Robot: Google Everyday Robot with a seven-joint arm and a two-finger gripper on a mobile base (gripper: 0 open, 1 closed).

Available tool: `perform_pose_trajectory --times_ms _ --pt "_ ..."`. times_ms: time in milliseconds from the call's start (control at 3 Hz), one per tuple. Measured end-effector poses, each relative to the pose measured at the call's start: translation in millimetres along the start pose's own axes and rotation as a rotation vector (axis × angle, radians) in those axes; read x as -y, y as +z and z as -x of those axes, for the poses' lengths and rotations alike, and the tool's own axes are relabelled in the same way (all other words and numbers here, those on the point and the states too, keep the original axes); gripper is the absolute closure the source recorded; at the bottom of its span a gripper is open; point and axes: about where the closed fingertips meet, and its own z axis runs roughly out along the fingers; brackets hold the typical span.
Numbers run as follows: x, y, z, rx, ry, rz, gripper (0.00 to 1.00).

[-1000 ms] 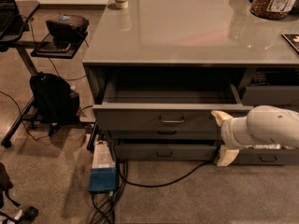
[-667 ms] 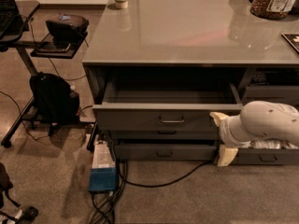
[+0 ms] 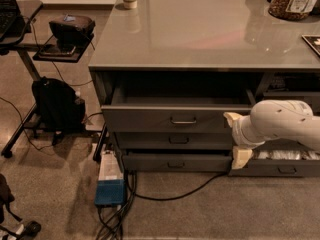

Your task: Close top drawer

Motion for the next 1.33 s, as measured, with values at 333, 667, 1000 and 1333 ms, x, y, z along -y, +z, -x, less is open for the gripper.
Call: perform_pose_trajectory --times_ms 333,667,1000,1333 --pt "56.2 -0.7 -1.1 -0.034 0.025 -0.083 0.0" --pt "122.7 2.5 -3.2 -0.068 0.059 -0.166 0.0" --pt "152.1 3.3 -8.6 -0.069 0.091 -0.217 0.0" --pt "151.4 -15.8 -10.2 -0.059 0.099 -0.276 0.0"
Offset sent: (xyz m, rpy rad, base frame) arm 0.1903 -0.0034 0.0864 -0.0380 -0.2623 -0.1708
